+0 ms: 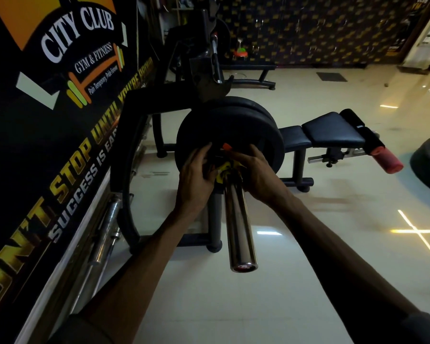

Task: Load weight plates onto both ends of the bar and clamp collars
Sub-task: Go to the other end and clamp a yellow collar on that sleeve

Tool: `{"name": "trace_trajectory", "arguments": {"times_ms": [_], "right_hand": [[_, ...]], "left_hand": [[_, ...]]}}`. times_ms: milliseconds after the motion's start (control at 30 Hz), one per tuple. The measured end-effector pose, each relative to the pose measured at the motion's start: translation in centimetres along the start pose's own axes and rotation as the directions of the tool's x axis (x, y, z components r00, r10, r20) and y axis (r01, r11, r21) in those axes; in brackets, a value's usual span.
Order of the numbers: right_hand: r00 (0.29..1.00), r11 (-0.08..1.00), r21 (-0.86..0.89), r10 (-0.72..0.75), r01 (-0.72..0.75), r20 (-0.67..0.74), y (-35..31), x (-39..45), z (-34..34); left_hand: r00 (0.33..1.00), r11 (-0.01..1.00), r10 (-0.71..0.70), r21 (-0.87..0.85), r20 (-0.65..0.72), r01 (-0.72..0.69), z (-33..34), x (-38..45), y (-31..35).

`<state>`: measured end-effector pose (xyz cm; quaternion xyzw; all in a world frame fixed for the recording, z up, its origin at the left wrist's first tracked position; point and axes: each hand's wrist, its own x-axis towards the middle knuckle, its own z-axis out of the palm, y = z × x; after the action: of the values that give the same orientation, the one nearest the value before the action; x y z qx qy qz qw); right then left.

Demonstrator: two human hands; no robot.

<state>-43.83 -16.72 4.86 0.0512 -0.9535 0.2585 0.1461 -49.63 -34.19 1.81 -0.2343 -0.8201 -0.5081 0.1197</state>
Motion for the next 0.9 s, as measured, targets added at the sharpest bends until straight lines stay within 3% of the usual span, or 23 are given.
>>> {"name": "trace_trajectory", "arguments": {"times_ms": [67,200,433,900], "right_hand": [[1.0,1.0,0.012,-0.006,0.006,-0.022,-0.2,0.0,-0.2],[0.996,0.995,0.093,0.031,-0.023,-0.089,-0.2,-0.1,-0.7],[0.991,0.997,0.082,0.008,0.003,-0.135,0.3,-1.1,0.0],[0.987,0.99,0.139,-0.016,0.039,-0.157,-0.1,-1.2,0.8]], "left_hand": [[0.982,0.966,0.186,0.177,0.039,-0.19,-0.4,-0.2,0.3],[0.954,0.9,0.282,0.318,0.098,-0.299,-0.9,-0.1,0.4],[0.969,0.916,0.246,0.33,-0.019,-0.226,-0.2,-0.7,0.1],[0.986,0.99,0.093,0.118,-0.141,-0.077,1.1,-2.0,-0.5]]}}
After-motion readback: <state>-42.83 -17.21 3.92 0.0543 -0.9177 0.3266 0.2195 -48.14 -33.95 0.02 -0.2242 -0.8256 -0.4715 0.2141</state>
